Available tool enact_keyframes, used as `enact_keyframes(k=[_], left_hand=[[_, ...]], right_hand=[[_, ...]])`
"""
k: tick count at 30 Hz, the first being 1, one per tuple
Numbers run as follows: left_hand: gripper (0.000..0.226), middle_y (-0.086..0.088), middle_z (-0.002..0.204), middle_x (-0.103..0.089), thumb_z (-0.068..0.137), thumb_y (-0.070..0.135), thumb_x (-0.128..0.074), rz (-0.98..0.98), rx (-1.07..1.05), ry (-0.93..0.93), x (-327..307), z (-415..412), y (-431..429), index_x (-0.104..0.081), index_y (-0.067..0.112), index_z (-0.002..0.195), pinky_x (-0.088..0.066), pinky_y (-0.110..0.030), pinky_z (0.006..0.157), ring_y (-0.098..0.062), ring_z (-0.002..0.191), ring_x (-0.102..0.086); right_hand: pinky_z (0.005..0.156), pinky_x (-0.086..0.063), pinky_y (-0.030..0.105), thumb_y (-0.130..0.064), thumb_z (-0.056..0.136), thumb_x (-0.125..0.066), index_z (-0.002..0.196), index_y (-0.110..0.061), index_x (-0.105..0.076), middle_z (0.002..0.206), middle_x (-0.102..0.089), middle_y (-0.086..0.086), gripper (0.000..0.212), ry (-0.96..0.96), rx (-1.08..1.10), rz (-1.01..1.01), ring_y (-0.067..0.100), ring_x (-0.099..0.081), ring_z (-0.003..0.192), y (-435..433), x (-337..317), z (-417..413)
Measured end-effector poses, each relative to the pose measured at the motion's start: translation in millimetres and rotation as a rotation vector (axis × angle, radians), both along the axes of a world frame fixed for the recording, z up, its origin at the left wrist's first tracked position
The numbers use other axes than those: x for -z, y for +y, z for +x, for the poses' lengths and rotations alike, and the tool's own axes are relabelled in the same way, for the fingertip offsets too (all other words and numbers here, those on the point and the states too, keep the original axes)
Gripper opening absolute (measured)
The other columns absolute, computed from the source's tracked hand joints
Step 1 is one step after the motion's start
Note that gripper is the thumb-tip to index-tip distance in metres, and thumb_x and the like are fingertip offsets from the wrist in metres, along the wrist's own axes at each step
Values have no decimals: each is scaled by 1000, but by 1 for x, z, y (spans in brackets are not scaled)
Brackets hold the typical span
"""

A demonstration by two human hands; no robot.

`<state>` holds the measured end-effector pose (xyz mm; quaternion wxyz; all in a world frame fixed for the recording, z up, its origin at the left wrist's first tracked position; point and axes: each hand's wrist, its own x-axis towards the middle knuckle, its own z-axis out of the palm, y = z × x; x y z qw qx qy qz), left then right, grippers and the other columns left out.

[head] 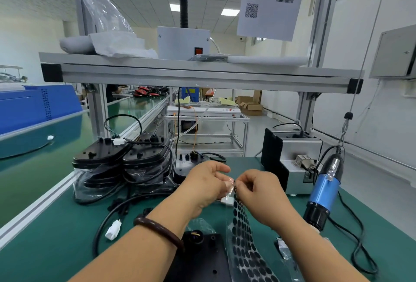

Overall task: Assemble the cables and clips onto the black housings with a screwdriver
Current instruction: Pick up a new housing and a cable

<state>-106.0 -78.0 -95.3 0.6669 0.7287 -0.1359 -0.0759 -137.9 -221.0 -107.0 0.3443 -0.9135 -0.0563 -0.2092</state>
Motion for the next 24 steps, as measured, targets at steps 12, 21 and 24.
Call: enact_keyframes(k=[12,21,24], left_hand=[[25,-19,102,-66,86,-10,-60,-167,-52,145,1,0,-5,-55,11,99,-58,-27,74,-23,90,-66],[28,-20,98,-67,81,-12,-64,-166,-91,126,0,-1,-10,-55,11,95,-57,-25,69,-24,83,-70],[28,-18,93,-67,81,-12,-65,-198,-93,156,-1,-3,-10,-55,8,98,-58,-24,66,-21,77,-69]], right_hand=[[68,-57,34,-22,90,-63,71,-21,-70,64,-70,-1,20,41,6,112,17,-67,64,0,-7,-3],[69,-47,27,-22,93,-51,87,-15,-69,86,-63,-2,20,-53,49,-246,13,-55,79,3,-9,-7],[63,-44,22,-20,91,-53,80,-15,-65,81,-61,-2,17,-59,46,-177,11,-54,73,1,-5,-4]])
